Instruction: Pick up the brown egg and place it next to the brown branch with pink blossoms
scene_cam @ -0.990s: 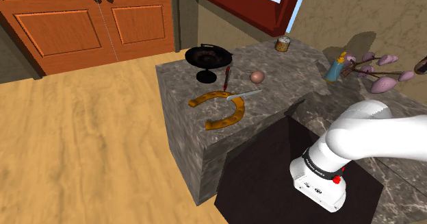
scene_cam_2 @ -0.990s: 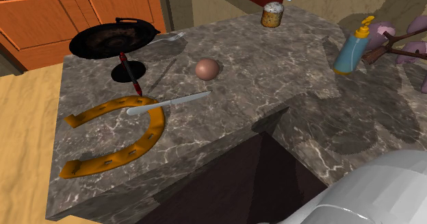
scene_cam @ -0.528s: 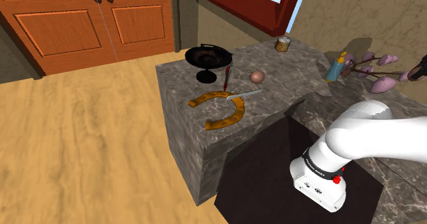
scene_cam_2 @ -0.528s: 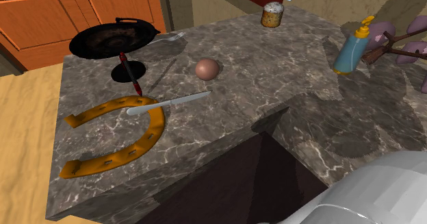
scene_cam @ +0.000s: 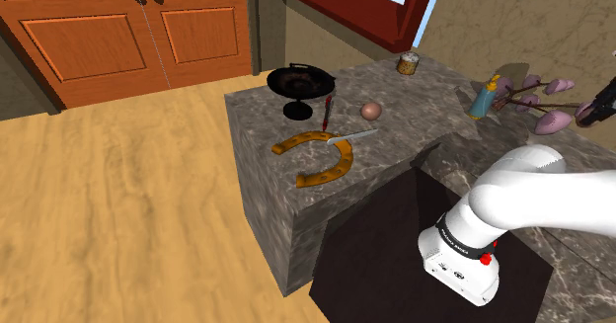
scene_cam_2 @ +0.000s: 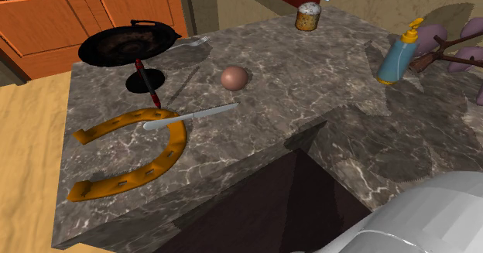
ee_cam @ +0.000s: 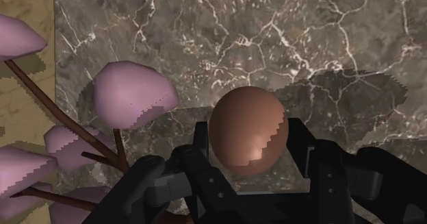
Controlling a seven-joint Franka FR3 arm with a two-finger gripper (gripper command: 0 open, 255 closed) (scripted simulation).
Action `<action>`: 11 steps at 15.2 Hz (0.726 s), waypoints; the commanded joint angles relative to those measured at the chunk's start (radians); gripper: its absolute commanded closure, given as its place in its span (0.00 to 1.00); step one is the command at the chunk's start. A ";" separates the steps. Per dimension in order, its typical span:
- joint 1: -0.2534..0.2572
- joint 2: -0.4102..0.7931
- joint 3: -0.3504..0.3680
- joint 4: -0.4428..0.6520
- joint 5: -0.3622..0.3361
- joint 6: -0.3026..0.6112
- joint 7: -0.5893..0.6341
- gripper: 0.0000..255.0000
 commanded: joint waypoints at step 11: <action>0.008 -0.026 -0.116 -0.084 -0.095 0.111 0.033 1.00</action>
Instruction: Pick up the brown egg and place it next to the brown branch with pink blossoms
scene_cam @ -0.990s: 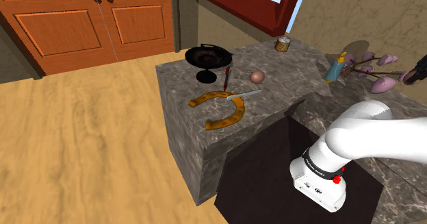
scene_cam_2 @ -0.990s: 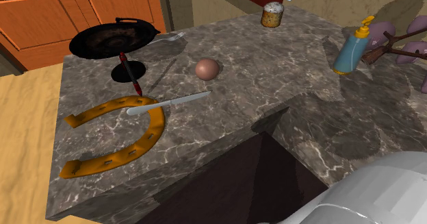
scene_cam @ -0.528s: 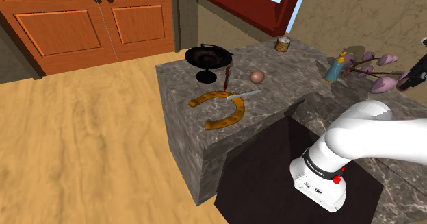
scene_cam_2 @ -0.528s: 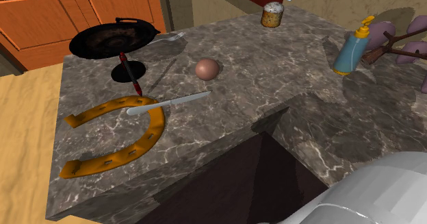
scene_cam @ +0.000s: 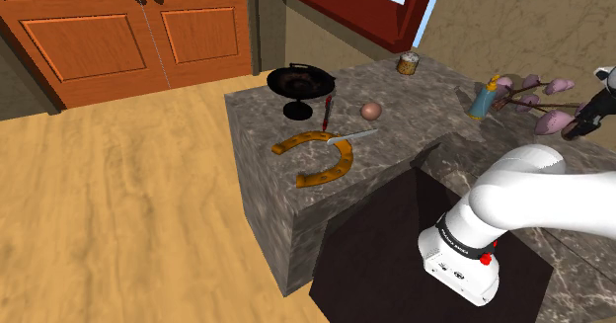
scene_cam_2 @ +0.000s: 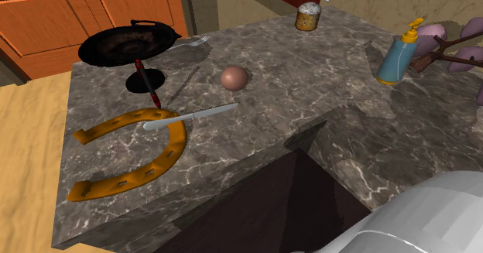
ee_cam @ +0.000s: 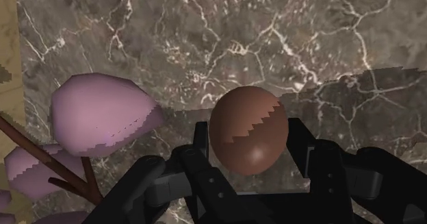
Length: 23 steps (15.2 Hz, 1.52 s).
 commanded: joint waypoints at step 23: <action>0.033 -0.023 -0.149 -0.057 -0.118 0.116 0.039 0.00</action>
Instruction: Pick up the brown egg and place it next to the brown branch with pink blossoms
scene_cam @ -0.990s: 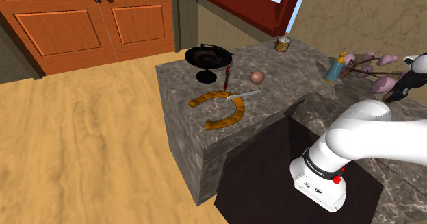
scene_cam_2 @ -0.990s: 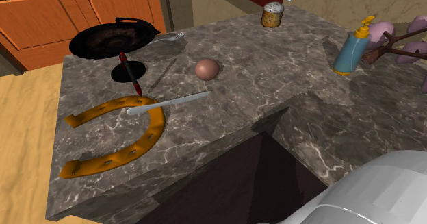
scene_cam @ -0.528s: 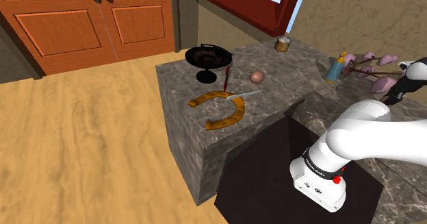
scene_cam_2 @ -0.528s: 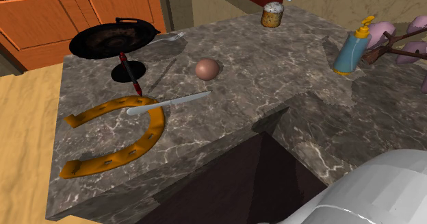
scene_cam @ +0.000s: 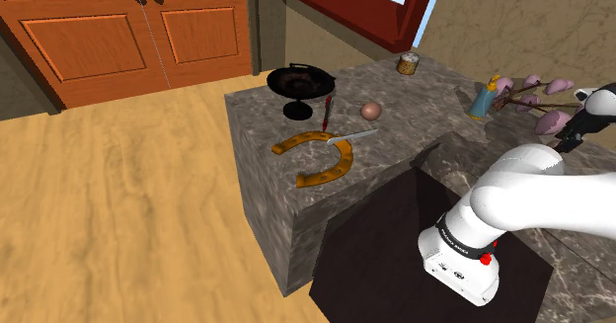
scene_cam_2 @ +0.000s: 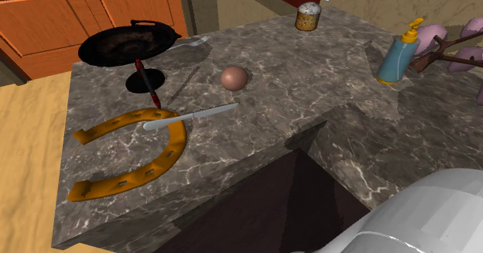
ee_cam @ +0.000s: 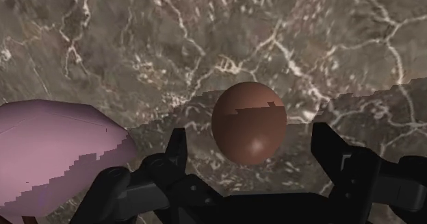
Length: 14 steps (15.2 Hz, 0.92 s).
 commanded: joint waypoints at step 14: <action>-0.064 0.010 0.124 0.007 0.085 -0.081 -0.033 0.00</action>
